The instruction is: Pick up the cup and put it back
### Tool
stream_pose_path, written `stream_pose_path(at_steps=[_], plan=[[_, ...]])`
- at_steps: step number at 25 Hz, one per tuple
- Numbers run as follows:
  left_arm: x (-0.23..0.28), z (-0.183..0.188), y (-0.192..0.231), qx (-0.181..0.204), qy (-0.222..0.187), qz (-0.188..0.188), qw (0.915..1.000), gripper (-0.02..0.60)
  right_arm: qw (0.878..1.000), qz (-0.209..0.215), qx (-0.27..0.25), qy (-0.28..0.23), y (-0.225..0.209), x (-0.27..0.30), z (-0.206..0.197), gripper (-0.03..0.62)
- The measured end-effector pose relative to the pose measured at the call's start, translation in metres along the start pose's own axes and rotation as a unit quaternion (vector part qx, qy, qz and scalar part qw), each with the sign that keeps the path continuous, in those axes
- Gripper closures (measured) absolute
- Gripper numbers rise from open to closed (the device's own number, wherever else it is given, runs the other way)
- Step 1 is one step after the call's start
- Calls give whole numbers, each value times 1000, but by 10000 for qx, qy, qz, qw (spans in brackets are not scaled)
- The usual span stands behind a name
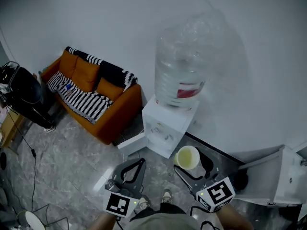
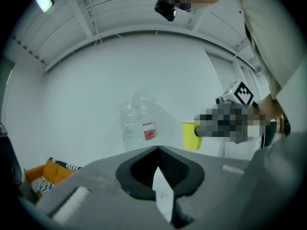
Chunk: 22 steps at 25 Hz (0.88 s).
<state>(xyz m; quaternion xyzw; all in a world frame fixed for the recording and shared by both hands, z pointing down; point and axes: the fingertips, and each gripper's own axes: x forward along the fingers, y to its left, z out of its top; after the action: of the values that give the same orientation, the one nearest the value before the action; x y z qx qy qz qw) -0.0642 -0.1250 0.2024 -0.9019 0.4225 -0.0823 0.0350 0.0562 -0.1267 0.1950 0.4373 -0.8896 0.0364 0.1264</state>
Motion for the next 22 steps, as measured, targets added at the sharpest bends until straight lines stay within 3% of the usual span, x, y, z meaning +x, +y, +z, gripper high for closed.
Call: stream_pose_path(at_steps=[2, 4, 10, 14, 22], plan=[[-7, 10, -7, 323, -113, -21, 9994, 580, 9998, 35, -155, 84, 4, -8, 2, 240], [-11, 14, -8, 374, -154, -28, 9992, 580, 9998, 106, -131, 138, 9, -12, 1, 240], [-13, 15, 2, 174, 6, 249, 9995, 580, 9996, 182, 34, 234, 11, -14, -9, 240], [-9, 14, 1, 37, 33, 281, 9996, 580, 9993, 135, -206, 281, 5, -8, -13, 240], [19, 17, 9, -120, 29, 296, 9995, 580, 9994, -221, -245, 74, -44, 19, -8, 240]])
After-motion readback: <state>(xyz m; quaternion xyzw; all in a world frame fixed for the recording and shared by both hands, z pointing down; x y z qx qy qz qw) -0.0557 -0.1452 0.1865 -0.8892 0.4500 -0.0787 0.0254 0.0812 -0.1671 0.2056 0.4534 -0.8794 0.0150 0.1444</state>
